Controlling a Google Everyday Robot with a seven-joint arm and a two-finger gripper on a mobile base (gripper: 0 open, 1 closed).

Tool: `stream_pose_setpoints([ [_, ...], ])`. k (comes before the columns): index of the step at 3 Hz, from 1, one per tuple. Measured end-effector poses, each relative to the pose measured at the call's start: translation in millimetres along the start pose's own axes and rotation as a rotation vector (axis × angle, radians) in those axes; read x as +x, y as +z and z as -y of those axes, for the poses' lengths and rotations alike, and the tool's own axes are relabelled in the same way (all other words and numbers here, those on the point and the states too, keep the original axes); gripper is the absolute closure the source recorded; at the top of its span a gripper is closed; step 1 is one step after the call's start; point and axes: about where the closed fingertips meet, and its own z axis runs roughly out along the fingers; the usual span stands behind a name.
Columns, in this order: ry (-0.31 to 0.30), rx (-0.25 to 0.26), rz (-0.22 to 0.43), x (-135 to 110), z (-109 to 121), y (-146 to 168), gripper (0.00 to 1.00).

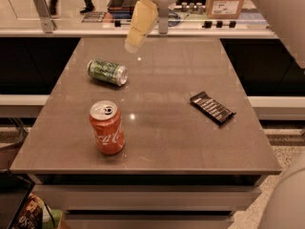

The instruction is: Place green can upright

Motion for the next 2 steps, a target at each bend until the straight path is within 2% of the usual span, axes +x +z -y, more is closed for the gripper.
stream_pose_setpoints([
  [1,-0.013,0.019,-0.008,-9,8,-3,0.00],
  [2,-0.027,0.035,-0.055,-25,11,13,0.00],
])
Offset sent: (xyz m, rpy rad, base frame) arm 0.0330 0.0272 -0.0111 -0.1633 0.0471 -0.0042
